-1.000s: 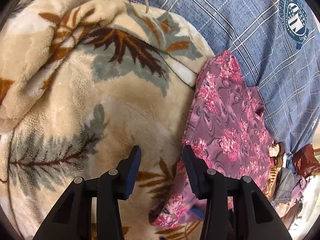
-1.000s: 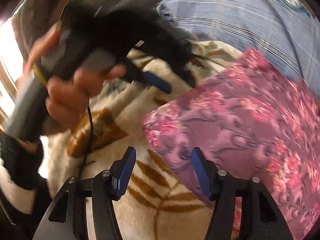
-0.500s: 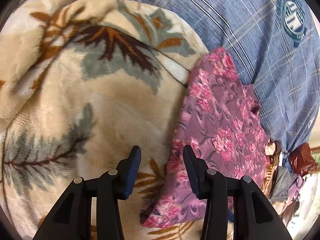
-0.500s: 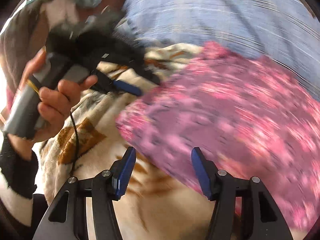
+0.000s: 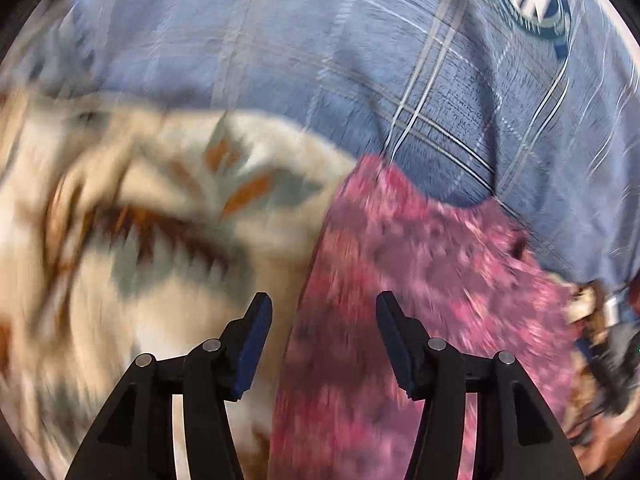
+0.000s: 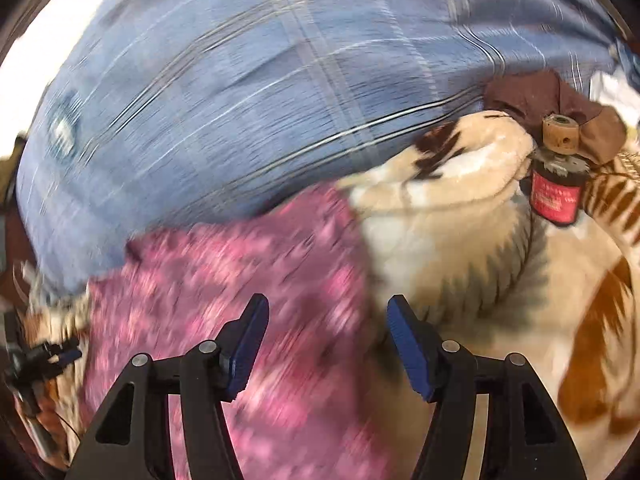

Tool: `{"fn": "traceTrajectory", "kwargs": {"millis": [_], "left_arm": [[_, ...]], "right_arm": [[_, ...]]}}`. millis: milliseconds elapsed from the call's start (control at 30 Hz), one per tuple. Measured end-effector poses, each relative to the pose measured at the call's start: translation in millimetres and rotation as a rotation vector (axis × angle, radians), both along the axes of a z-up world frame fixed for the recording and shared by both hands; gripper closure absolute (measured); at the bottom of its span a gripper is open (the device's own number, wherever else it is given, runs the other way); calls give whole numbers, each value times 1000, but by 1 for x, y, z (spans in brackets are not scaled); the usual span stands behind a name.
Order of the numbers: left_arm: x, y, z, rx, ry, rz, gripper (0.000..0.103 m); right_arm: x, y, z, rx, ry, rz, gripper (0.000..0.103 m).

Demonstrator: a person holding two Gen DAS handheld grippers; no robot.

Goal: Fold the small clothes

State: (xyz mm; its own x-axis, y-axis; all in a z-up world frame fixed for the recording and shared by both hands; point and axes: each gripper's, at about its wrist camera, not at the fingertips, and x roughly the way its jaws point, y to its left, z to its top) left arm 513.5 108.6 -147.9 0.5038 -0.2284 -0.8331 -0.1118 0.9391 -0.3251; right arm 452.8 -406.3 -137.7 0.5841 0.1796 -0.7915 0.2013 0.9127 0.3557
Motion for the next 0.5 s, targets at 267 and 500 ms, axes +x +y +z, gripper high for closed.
{"fn": "traceTrajectory", "kwargs": {"millis": [267, 500], "left_arm": [[49, -39, -28, 107, 20, -125, 55], [63, -36, -27, 17, 67, 23, 69]], "right_arm": [[51, -6, -27, 51, -8, 60, 56], [56, -5, -26, -7, 14, 57, 95]]}}
